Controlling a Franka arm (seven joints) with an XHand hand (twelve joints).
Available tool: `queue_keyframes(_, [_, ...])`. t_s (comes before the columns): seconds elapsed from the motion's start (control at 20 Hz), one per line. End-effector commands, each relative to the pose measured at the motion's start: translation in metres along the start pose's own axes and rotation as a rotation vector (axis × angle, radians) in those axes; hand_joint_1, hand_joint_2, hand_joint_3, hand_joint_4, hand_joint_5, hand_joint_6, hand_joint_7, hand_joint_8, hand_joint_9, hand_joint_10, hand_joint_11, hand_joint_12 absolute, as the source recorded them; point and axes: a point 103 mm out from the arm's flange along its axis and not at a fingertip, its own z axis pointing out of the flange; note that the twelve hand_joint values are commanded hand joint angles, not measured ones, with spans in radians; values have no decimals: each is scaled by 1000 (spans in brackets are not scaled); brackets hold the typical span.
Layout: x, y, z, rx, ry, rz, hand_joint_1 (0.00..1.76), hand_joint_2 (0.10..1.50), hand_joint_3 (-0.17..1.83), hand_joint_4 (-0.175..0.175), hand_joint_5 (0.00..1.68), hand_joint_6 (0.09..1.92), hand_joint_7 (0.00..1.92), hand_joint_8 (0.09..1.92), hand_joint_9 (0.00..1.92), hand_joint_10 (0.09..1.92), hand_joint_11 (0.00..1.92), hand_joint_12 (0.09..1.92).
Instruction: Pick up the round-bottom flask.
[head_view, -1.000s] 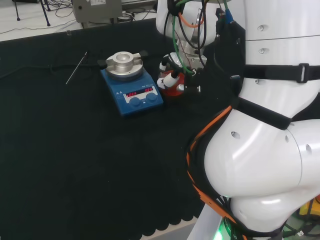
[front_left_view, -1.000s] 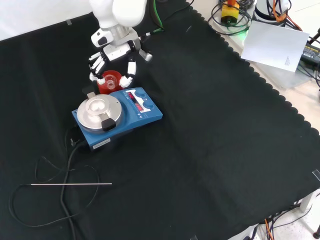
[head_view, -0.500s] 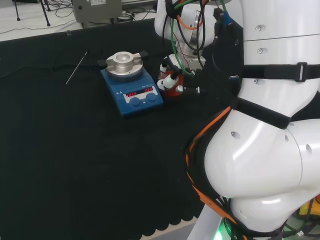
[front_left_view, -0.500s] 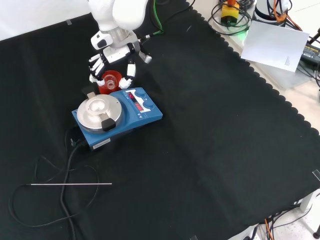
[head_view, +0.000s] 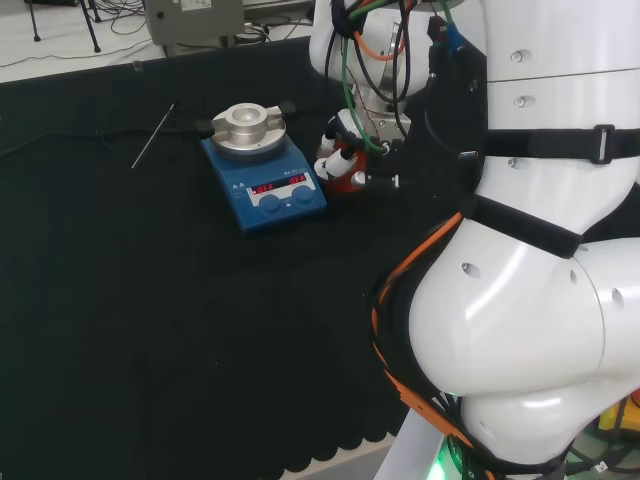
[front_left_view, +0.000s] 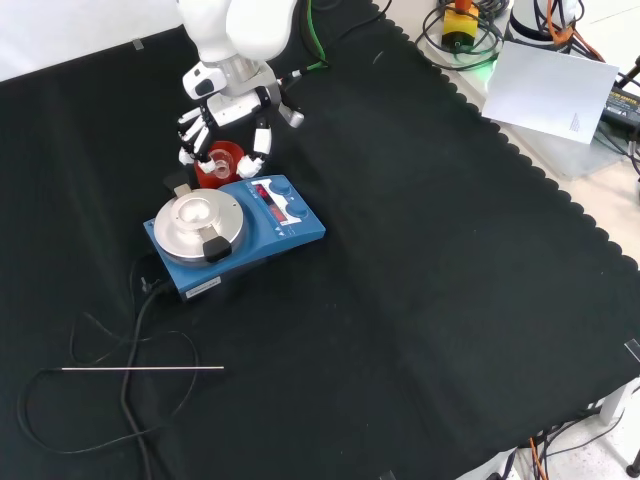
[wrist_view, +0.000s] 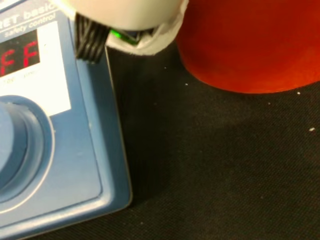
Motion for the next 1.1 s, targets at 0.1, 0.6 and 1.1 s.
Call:
queue_keyframes(0.1, [2, 0, 1, -2, -3, 0, 982, 594, 698, -25, 740, 867, 323, 656, 514, 667, 58, 1354])
queue_keyframes(0.6, [2, 0, 0, -45, -31, 33, 1060, 775, 507, 140, 1062, 855, 412, 663, 578, 657, 132, 1340])
queue_keyframes(1.1, [5, -5, -24, -93, -3, 34, 1100, 664, 737, 175, 1163, 901, 577, 631, 721, 595, 272, 1317])
